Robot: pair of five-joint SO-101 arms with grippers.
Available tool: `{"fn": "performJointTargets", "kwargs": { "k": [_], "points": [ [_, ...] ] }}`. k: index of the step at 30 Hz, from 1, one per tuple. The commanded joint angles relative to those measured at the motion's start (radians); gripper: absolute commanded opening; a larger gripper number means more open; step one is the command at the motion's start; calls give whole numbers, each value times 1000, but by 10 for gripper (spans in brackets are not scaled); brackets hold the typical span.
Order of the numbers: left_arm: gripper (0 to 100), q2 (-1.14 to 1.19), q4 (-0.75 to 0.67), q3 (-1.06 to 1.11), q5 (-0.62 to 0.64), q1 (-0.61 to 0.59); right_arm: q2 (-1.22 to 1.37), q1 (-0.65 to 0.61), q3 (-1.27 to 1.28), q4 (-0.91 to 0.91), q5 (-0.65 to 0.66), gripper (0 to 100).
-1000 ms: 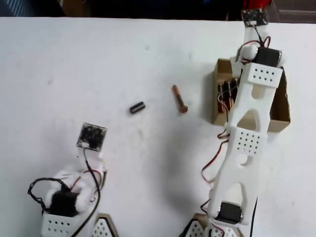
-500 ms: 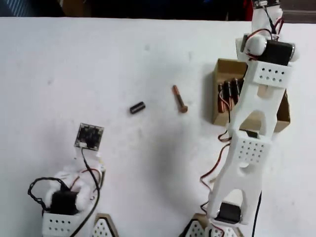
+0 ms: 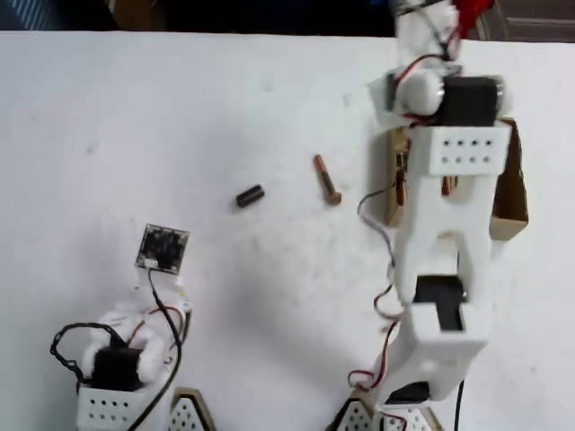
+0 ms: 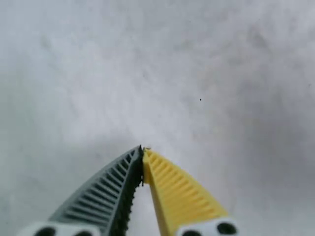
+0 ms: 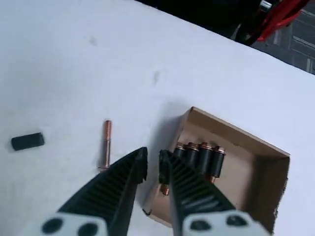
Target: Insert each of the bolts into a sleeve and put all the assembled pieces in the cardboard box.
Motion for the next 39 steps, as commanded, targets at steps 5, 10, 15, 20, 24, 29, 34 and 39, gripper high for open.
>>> {"fn": "performJointTargets", "kwargs": {
  "k": [5,10,15,20,24,29,34,39],
  "points": [
    [23,-2,-18,-6,-11,-93,-166,-194,226,7,11,28],
    [22,-2,-18,-5,-9,-154,-166,-291,347,-76,61,28],
    [22,-2,-18,-5,-9,-174,-166,-367,486,-176,117,28],
    [22,-2,-18,-5,-9,-174,-166,-398,623,-320,118,28],
    [22,-2,-18,-5,-9,-174,-166,-401,746,-469,166,29],
    [22,-2,-21,11,-11,-174,-166,-441,879,-601,261,50],
    [22,-2,-25,17,-12,-174,-166,-464,991,-769,272,132],
    [23,-2,-25,18,-12,-174,-166,-466,1151,-1035,275,26]
  ]
}}
